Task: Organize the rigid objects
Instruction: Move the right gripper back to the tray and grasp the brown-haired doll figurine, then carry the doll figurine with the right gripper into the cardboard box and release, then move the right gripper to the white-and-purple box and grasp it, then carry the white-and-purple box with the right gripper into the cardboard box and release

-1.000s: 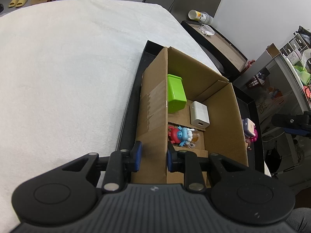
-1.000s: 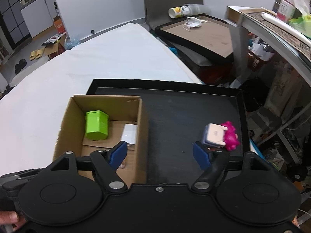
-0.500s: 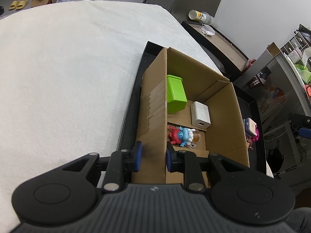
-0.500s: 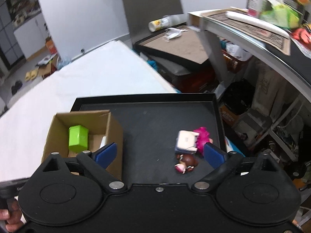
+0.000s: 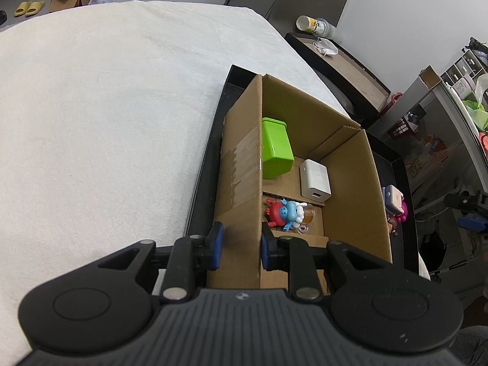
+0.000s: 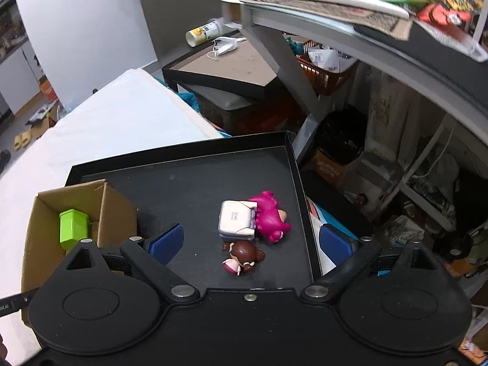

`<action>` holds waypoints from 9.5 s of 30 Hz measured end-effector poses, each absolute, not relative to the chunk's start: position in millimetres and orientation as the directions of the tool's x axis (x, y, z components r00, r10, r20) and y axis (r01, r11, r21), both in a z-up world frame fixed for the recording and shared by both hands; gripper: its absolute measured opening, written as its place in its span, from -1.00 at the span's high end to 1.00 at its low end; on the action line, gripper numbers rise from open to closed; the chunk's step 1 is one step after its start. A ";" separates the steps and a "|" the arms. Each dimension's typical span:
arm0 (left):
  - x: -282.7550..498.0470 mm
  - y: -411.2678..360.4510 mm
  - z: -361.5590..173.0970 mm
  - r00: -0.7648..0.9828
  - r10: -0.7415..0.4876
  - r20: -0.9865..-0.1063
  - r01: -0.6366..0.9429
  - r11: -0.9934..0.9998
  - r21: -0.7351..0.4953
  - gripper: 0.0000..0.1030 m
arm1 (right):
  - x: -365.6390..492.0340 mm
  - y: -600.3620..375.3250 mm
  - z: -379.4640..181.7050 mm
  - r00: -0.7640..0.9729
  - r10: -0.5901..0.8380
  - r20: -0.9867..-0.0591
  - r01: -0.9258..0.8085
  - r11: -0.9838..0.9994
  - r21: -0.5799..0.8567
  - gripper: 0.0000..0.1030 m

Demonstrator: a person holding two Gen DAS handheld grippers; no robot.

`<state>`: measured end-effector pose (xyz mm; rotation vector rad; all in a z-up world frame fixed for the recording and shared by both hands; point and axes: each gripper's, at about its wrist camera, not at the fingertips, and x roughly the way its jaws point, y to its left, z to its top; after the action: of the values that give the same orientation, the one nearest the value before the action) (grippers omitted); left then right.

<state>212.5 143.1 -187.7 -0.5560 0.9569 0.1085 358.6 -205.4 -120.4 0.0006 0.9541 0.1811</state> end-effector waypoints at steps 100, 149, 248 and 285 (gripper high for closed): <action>215.7 138.0 -188.2 0.577 -0.145 -0.804 -0.323 0.863 -0.388 0.55 | 337.5 -59.6 -82.1 0.505 0.272 -0.819 -0.425 0.904 0.039 0.21; 214.2 139.0 -188.6 0.582 -0.156 -0.798 -0.320 0.858 -0.401 0.55 | 341.5 -73.8 -89.7 0.524 0.226 -0.821 -0.409 0.912 -0.010 -0.29; 211.9 142.1 -187.0 0.591 -0.163 -0.790 -0.319 0.853 -0.414 0.56 | 329.6 -53.7 -67.7 0.493 0.271 -0.827 -0.474 0.880 0.006 0.21; 213.0 142.7 -186.6 0.594 -0.170 -0.786 -0.319 0.848 -0.424 0.56 | 317.2 33.3 -133.9 0.364 0.298 -0.883 -0.522 0.850 0.072 0.20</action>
<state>213.0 142.7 -186.6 -0.5736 0.9446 0.0923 317.2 33.3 -133.9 -0.2360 1.0770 0.5336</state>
